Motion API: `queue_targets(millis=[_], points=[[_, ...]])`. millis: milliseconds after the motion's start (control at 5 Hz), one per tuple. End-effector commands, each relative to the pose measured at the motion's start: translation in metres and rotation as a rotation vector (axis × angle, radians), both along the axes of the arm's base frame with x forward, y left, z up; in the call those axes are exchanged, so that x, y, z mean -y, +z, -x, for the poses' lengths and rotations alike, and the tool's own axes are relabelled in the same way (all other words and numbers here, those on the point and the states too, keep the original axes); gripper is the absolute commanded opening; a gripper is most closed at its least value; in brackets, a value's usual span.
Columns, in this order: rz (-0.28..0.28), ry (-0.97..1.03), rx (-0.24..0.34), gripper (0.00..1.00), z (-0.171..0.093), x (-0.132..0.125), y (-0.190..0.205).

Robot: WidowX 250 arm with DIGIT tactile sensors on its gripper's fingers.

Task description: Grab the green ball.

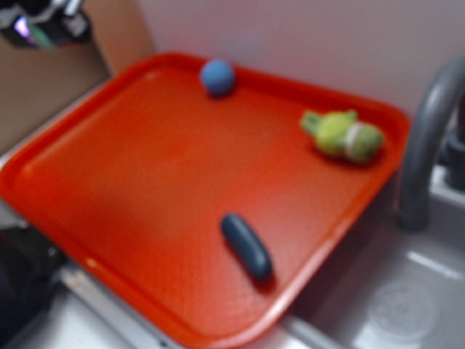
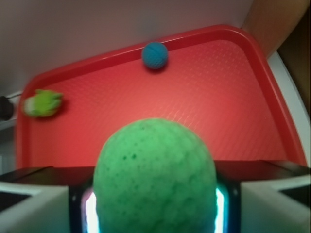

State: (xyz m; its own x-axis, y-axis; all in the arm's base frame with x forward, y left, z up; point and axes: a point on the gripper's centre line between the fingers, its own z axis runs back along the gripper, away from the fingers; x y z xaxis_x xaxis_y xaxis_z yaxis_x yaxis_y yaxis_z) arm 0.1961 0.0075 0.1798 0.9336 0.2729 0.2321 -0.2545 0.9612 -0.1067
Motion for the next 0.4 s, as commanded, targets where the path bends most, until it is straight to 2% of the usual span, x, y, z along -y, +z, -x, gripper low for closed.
queue_targets(millis=[0, 200], points=[[0.031, -0.032, -0.005, 0.0, -0.012, 0.0109, 0.0042], [0.034, -0.056, -0.028, 0.0, -0.0062, 0.0163, -0.0034]])
